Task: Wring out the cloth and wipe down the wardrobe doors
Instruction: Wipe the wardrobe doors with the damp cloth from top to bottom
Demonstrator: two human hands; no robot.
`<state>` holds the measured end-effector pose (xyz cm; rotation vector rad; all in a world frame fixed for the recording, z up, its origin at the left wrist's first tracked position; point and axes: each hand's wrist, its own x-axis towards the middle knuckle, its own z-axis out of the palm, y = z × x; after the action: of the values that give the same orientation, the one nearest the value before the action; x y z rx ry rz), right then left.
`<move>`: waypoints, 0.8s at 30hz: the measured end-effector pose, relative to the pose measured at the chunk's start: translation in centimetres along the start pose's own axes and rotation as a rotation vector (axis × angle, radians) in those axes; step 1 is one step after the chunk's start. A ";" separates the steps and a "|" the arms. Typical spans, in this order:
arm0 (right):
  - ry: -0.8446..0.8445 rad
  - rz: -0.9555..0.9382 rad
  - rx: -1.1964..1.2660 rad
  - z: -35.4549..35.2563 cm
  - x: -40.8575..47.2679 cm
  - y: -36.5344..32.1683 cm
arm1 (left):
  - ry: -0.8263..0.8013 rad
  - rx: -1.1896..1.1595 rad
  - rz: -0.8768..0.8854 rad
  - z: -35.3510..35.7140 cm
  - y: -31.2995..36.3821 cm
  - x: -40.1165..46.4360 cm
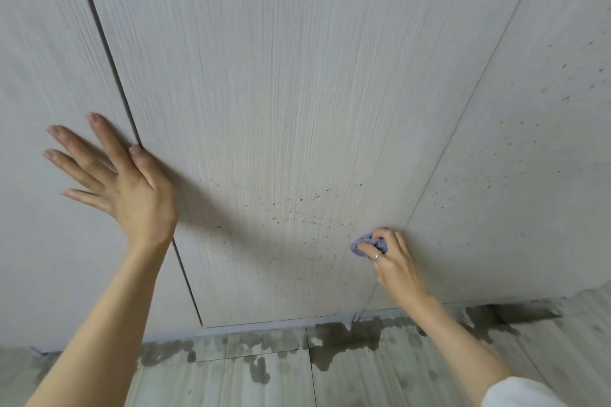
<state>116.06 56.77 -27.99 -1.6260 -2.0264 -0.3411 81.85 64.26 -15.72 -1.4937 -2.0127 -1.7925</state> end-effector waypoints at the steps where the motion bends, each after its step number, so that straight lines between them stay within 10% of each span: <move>1: 0.032 0.033 0.071 -0.7 0.4 -0.1 | 0.002 -0.010 -0.003 0.2 -0.2 -0.1; 10: 0.797 -0.074 0.211 -5.5 9.0 -2.3 | 0.006 -0.059 -0.033 1.3 -3.0 -3.2; 19: 0.276 -0.561 -0.070 1.8 3.9 -1.7 | -0.070 -0.086 -0.070 1.9 -6.5 -7.3; 24: 0.717 -0.210 0.108 -4.3 8.8 -4.1 | -0.065 -0.107 -0.073 1.7 -6.2 -7.1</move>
<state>111.78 60.89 -19.17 -1.0150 -1.6125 -0.7524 82.35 62.24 -25.05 -1.5463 -2.0572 -1.9333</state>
